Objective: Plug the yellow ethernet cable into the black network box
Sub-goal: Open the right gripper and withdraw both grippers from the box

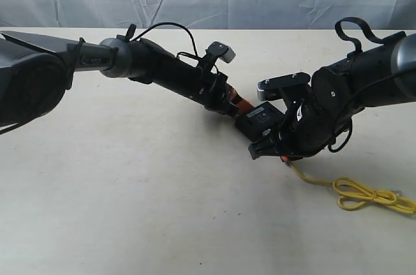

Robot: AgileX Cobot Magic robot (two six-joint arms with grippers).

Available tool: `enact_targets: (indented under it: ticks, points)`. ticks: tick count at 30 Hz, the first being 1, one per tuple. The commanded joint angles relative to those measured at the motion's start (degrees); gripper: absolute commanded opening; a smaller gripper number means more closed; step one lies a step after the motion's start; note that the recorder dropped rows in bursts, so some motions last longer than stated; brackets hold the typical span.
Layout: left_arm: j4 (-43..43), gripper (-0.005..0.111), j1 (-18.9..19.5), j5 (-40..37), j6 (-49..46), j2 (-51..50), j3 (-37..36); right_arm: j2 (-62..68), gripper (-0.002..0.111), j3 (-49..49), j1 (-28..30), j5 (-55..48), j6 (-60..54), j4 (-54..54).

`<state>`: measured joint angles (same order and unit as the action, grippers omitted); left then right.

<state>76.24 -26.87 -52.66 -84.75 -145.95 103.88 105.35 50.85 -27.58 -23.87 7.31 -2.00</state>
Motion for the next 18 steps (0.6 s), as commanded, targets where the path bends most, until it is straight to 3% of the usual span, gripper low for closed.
enact_targets:
  ticks: [1,6,8,14,16,18]
  points:
    - [-2.29,0.000,0.60,-2.66,0.37,0.27,-0.04,-0.55,0.006,0.24,0.16,3.56,-0.24,-0.67]
    - [-3.91,0.000,2.31,-0.78,1.37,1.70,-0.04,-0.55,0.039,0.24,0.16,3.78,-0.24,-0.42]
    - [-4.70,0.000,3.32,1.24,3.07,2.42,-0.04,-0.55,0.044,0.24,0.16,4.05,0.20,0.18]
    - [-12.48,0.000,6.02,2.37,11.74,6.80,-0.04,-4.38,0.039,0.46,0.29,1.33,3.24,5.72]
    - [-18.41,0.000,6.98,2.38,19.07,9.16,-0.04,-7.05,0.025,0.46,0.29,-1.01,5.50,5.72]
    - [-26.30,0.000,8.03,2.16,27.27,12.11,-0.04,-10.19,0.004,0.46,0.29,-3.55,6.82,5.24]
